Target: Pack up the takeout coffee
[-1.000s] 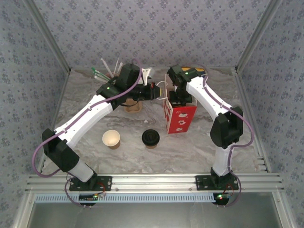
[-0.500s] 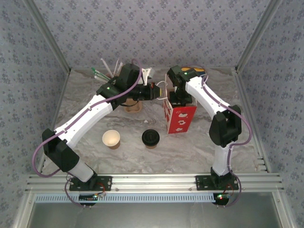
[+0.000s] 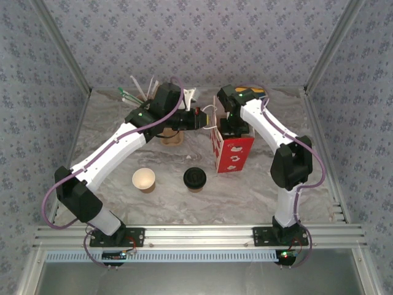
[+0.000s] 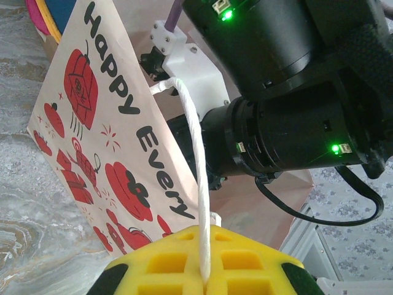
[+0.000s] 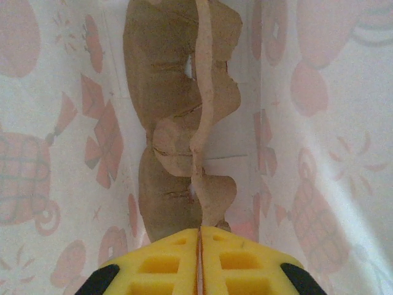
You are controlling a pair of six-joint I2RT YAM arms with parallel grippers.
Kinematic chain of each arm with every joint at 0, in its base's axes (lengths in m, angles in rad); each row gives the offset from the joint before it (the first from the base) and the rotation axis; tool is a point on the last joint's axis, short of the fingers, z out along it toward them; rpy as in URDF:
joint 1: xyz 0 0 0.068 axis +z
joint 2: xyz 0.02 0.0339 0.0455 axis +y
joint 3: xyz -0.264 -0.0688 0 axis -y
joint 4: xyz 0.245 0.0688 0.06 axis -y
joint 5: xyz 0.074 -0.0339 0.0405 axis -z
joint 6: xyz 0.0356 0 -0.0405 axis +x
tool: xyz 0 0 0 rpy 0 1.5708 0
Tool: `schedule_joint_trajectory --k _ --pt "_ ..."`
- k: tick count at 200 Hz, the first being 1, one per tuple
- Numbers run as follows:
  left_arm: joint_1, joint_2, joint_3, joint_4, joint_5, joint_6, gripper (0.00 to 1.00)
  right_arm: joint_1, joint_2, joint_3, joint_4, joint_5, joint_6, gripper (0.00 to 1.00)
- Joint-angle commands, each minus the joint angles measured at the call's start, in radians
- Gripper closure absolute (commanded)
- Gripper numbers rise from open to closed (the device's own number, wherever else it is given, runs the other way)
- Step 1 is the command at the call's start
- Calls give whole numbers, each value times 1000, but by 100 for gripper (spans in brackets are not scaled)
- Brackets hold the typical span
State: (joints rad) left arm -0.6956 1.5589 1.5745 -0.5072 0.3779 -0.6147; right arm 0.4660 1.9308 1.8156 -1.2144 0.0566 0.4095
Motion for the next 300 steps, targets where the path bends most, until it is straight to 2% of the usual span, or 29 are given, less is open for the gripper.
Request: schedule_joint_trajectory --k 1,87,261,300 --pt "1 -14 -5 16 6 4 100 -13 0 -23 -7 23 -5 90" --pt "1 -56 -36 3 -19 3 100 -51 -42 -135 12 99 -17 90" --pt "2 -49 -42 -7 -27 -6 100 -4 -47 -112 -18 213 -34 90" --pt "3 -50 -35 -12 -27 -2 100 -10 -47 -105 -17 189 -34 90"
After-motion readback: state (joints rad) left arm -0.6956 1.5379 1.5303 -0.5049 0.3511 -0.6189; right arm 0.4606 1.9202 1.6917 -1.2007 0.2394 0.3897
